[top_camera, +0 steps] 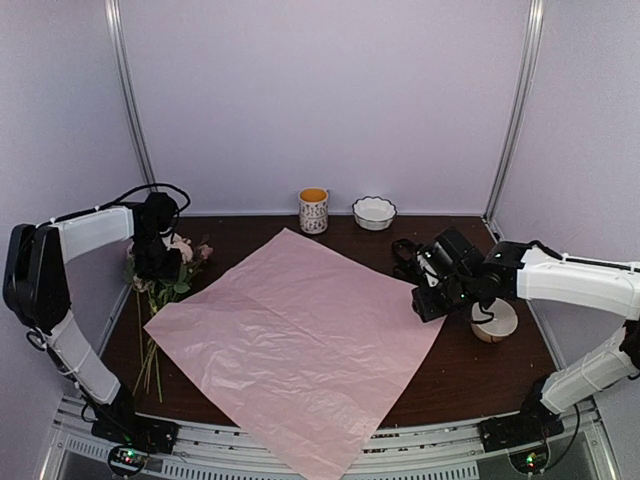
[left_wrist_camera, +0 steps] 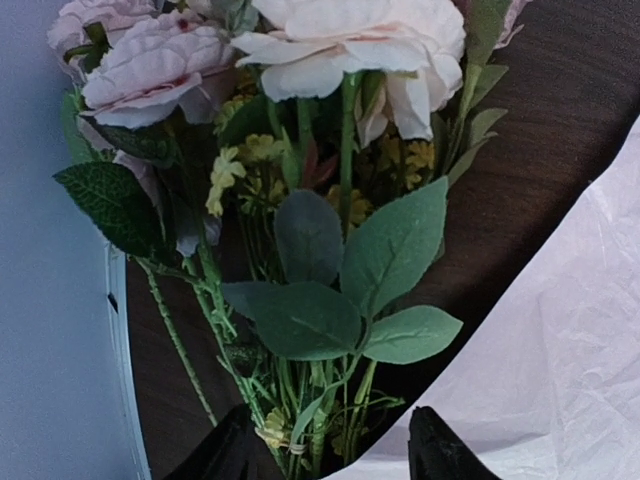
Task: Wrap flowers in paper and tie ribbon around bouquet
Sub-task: Pick up the fake flower from the corner of the board.
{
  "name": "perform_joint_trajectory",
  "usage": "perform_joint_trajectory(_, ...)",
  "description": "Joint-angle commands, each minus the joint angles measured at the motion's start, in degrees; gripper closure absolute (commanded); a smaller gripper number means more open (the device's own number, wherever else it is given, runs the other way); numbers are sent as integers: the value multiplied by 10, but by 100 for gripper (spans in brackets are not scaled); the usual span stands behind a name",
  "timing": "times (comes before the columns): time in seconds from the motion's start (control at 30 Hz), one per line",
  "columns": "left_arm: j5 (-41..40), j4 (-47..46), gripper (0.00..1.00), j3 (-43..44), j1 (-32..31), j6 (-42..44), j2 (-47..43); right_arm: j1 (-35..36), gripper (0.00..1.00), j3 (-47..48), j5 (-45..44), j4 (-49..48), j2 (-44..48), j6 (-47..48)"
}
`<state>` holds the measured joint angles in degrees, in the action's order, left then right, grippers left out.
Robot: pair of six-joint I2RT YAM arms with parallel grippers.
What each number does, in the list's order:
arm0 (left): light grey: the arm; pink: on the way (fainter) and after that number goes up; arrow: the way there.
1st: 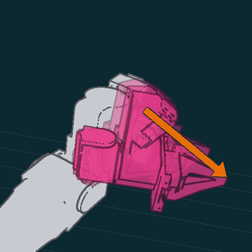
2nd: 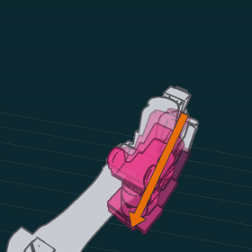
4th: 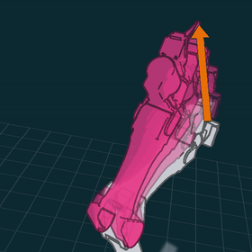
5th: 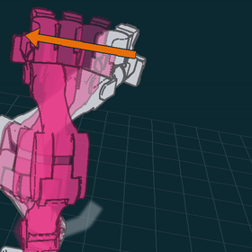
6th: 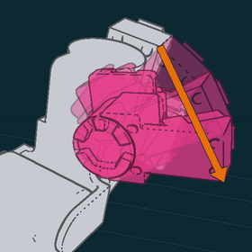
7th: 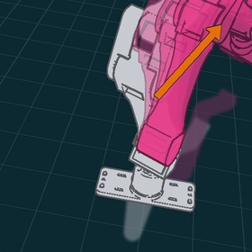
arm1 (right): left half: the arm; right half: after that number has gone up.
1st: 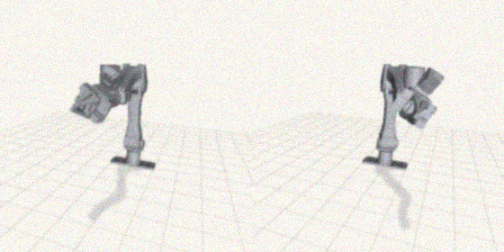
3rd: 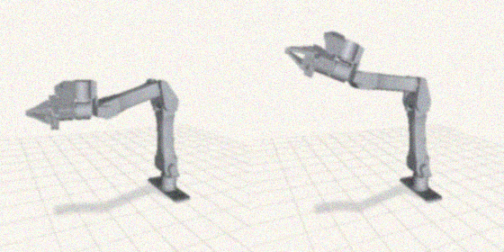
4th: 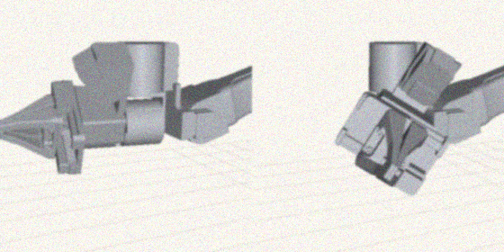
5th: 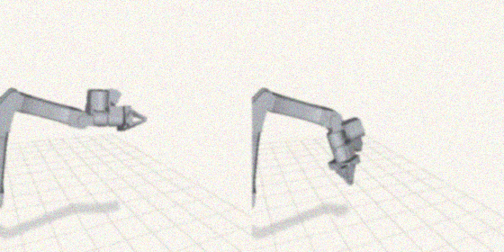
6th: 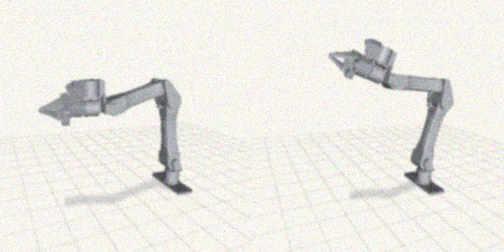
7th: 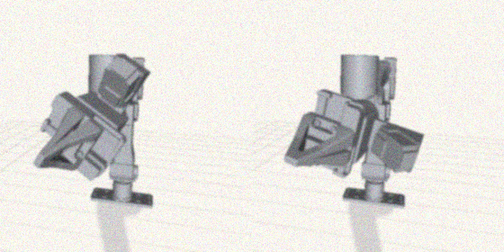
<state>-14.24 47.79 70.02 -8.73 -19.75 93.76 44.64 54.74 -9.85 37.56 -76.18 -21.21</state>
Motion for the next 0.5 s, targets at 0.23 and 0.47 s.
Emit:
perform_joint_trajectory(0.23, -17, -48, 49, 51, 20, 16, 96, 1, 46, -5, 9, 7, 17, -22)
perform_joint_trajectory(0.47, 1, -79, 77, 45, 21, 16, 112, 2, 46, 0, 2, 15, 31, -57)
